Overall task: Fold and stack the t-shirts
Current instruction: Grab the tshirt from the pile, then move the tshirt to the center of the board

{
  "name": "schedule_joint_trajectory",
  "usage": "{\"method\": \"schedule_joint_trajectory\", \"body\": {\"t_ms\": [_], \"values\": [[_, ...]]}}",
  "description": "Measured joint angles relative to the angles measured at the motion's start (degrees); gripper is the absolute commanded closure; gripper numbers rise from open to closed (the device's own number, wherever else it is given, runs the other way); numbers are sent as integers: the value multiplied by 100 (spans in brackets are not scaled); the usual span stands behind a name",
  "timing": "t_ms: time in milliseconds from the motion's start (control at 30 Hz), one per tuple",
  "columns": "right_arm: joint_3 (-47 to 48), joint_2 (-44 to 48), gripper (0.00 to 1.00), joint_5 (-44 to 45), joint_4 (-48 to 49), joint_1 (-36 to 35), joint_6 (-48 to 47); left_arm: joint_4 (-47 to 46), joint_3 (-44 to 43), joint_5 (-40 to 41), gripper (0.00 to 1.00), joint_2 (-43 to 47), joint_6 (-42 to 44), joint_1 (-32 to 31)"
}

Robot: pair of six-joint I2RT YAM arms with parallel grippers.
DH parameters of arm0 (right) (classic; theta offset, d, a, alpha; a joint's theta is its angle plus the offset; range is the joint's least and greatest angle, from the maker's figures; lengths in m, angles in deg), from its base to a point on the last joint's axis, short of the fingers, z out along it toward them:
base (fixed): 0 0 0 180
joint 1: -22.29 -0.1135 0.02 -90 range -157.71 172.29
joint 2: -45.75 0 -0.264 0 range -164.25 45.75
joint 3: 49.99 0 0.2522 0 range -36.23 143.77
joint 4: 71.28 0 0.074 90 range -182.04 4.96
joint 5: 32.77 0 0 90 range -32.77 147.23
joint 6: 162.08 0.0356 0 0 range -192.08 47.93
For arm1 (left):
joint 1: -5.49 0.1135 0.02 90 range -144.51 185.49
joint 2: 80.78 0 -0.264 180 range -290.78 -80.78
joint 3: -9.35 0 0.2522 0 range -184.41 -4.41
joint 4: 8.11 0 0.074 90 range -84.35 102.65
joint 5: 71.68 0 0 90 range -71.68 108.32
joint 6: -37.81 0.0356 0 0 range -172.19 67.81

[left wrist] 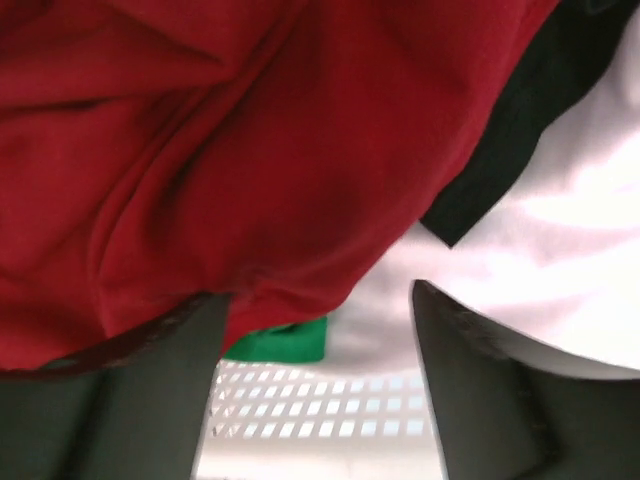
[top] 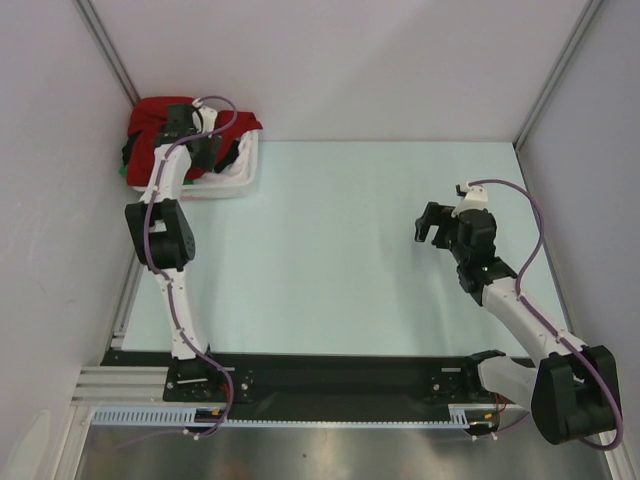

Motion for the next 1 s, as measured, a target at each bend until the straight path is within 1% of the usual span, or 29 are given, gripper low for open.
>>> {"method": "schedule_joint_trajectory", "body": {"t_ms": [33,67,100,133,300,467,633,733,800,867,1000], "values": [[0,15,0,13,-9,-9,0,9,-74,7,38,-96,13,-4],[0,28,0,26,-11,-13,-2,9,-127,22,45,-160,13,-7],[0,33,0,31,-13,-13,-2,-11,-146,35,57,-192,33,-7],[2,33,0,31,-26,-15,-4,-35,-149,37,99,-205,37,-7],[66,33,0,35,-173,-35,-2,-254,-122,-103,100,-164,0,-2],[74,33,0,39,-201,-83,-2,-363,374,-413,100,356,-105,-7],[186,39,0,22,-264,-155,7,-15,415,-968,100,1272,-258,-28],[310,109,0,-52,-264,-269,11,369,413,-1335,100,2212,-240,-173],[393,214,0,-136,-258,-382,11,616,400,-1563,100,2942,-173,-426],[470,363,0,-254,-243,-496,13,785,398,-1825,100,3633,-94,-815],[656,645,0,-466,-219,-708,9,1169,308,-2555,100,4924,0,-1827]]}}
